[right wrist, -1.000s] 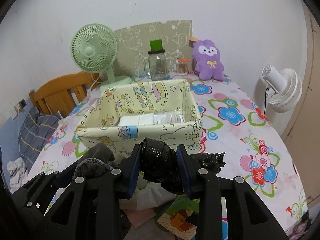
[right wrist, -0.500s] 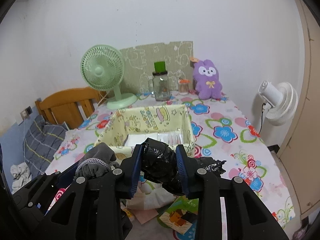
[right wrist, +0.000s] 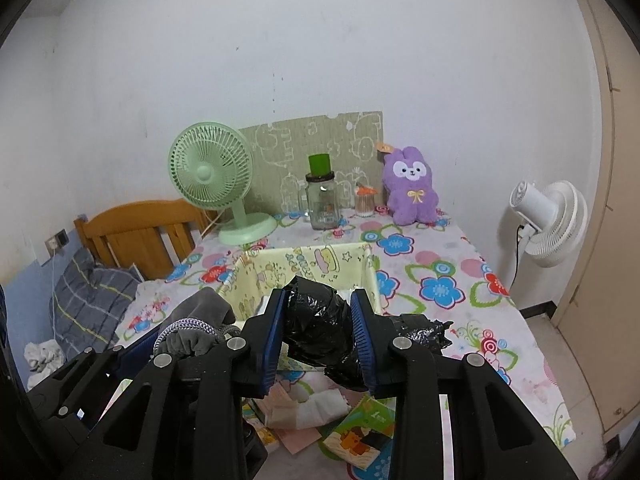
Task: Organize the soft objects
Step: 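Lift and carry the gray hat and black bag over the yellow basket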
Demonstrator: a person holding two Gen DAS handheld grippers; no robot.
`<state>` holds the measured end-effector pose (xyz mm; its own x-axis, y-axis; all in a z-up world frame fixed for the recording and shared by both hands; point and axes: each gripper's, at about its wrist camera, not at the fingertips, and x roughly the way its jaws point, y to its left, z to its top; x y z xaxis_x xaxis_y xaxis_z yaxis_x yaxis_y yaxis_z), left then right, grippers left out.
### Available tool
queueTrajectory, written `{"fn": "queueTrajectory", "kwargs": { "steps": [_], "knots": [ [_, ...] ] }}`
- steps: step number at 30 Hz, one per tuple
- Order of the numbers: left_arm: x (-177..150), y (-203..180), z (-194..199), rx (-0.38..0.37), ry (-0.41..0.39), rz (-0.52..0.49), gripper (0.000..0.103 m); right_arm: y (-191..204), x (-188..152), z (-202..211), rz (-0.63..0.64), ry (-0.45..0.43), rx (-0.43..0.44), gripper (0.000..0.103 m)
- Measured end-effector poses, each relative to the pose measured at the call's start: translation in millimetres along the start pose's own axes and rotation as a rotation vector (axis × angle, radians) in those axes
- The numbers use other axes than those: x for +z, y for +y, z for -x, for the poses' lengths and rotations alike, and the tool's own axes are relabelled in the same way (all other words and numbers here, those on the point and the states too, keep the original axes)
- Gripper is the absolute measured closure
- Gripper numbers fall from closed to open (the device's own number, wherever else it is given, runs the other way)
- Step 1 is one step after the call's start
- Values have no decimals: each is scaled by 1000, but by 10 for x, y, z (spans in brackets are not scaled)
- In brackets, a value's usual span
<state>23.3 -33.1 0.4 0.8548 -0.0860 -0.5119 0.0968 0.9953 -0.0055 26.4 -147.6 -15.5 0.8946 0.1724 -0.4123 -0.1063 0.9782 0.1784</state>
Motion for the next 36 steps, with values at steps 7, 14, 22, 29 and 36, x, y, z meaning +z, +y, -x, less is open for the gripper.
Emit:
{"fn": "queueTrajectory", "kwargs": {
  "steps": [7, 14, 22, 29, 36],
  "knots": [
    [106, 6, 6, -1, -12, -4, 46, 7, 104, 13, -5, -13, 4, 67],
    [190, 26, -59, 5, -12, -5, 46, 17, 202, -83, -6, -14, 11, 67],
    [282, 73, -229, 19, -1, 2, 46, 35, 288, -288, -5, 3, 22, 67],
    [353, 116, -384, 31, 7, 13, 46, 43, 360, -501, -1, 15, 33, 67],
    [431, 148, -560, 41, 17, 18, 46, 42, 420, -695, 1, 26, 42, 67]
  ]
}}
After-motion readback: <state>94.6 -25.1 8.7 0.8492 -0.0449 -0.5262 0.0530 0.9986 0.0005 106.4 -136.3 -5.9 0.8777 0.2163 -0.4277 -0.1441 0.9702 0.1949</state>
